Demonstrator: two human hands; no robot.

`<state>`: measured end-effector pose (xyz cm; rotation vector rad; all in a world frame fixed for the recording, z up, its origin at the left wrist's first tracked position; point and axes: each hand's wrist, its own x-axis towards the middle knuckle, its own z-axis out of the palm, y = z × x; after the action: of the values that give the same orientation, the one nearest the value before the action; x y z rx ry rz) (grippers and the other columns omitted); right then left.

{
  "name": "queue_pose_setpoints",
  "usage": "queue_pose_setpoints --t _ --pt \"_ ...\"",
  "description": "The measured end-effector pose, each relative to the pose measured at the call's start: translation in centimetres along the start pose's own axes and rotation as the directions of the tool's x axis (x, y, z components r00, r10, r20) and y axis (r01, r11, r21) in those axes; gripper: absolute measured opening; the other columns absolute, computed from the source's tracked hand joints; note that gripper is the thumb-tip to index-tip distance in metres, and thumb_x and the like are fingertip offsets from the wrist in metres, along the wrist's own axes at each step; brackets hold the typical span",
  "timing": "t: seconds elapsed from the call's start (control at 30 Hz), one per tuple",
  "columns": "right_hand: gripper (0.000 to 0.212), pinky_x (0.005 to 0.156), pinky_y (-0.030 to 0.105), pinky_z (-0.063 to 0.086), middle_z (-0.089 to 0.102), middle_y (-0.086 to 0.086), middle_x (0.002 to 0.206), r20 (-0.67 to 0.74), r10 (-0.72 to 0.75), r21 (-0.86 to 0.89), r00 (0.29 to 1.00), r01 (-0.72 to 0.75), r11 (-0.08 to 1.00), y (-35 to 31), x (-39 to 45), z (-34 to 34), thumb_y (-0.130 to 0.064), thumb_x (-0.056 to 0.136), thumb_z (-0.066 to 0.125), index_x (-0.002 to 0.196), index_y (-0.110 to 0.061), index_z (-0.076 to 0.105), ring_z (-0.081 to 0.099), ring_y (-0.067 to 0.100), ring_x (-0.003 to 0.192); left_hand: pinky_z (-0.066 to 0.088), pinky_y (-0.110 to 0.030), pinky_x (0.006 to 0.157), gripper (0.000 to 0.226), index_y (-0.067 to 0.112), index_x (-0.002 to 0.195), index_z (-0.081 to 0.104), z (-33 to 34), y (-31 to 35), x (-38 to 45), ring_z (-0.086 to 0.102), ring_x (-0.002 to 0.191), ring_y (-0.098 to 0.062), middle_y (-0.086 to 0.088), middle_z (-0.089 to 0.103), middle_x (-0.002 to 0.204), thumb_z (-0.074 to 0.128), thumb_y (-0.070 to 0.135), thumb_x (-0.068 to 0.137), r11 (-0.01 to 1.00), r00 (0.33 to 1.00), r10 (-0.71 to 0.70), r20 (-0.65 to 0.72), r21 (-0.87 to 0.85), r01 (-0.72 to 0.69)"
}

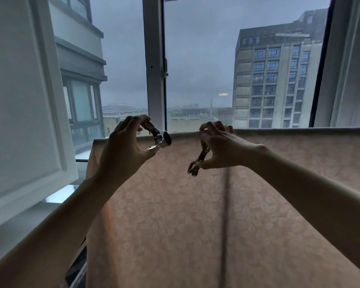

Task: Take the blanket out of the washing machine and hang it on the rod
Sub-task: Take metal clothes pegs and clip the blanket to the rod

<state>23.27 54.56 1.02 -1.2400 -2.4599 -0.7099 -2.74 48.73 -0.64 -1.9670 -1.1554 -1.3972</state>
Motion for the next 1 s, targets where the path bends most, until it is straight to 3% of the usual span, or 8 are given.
queue_pose_setpoints --t 0.23,0.4,0.67,0.83,0.93,1.0 --pt "0.063 0.098 0.041 0.025 0.036 0.0 0.13 -0.001 0.021 -0.064 1.0 -0.021 0.998 0.4 0.2 0.3 -0.075 0.065 0.06 0.095 -0.02 0.055 0.022 0.022 0.126 0.047 -0.025 0.085 0.054 0.014 0.107 0.066 -0.4 0.5 1.5 0.062 0.098 -0.015 0.0 0.068 0.105 0.09 0.023 0.059 0.999 0.998 0.041 0.037 -0.012 -0.041" --pt "0.058 0.099 0.039 0.025 0.035 -0.004 0.128 -0.044 -0.005 -0.051 0.999 0.002 0.999 0.6 -0.1 0.8 -0.074 0.065 0.06 0.092 -0.022 0.055 0.023 0.02 0.123 0.053 -0.033 0.084 0.046 0.017 0.099 0.071 -1.8 0.6 3.1 0.064 0.093 -0.017 0.0 0.071 0.098 0.09 0.026 0.059 0.999 0.998 0.028 0.049 0.039 -0.03" --pt "0.058 0.099 0.038 0.025 0.033 -0.003 0.13 -0.043 -0.011 -0.072 0.999 0.008 0.997 0.6 -0.1 1.1 -0.074 0.067 0.059 0.093 -0.023 0.055 0.022 0.02 0.124 0.053 -0.037 0.08 0.059 0.021 0.111 0.069 -0.4 -1.2 6.6 0.063 0.088 -0.018 -0.004 0.072 0.101 0.091 0.032 0.057 0.992 0.961 -0.023 0.274 0.127 -0.013" --pt "0.056 0.098 0.036 0.024 0.032 -0.005 0.131 -0.047 -0.009 -0.077 0.999 0.005 0.997 0.9 -0.3 1.1 -0.074 0.066 0.058 0.091 -0.024 0.053 0.021 0.019 0.124 0.048 -0.027 0.078 0.082 0.018 0.132 0.057 0.4 -1.6 7.0 0.061 0.091 -0.013 -0.003 0.068 0.116 0.09 0.03 0.059 0.994 0.933 -0.057 0.356 0.103 0.021" --pt "0.055 0.099 0.036 0.025 0.032 -0.005 0.13 -0.057 -0.017 -0.057 0.998 0.014 0.998 1.1 -0.4 1.2 -0.074 0.066 0.058 0.089 -0.024 0.053 0.022 0.018 0.124 0.044 -0.025 0.081 0.087 0.017 0.139 0.048 0.4 -1.8 6.7 0.061 0.102 -0.017 -0.006 0.062 0.127 0.088 0.03 0.063 0.992 0.928 -0.087 0.362 0.119 0.046" --pt "0.054 0.1 0.036 0.024 0.032 -0.006 0.13 -0.067 -0.028 -0.047 0.997 0.025 0.999 1.1 -0.5 1.1 -0.074 0.067 0.058 0.089 -0.025 0.053 0.021 0.018 0.124 0.043 -0.029 0.094 0.088 0.017 0.142 0.045 0.3 -1.4 6.4 0.057 0.117 -0.023 -0.007 0.057 0.134 0.086 0.032 0.066 0.989 0.931 -0.069 0.359 0.149 0.015"
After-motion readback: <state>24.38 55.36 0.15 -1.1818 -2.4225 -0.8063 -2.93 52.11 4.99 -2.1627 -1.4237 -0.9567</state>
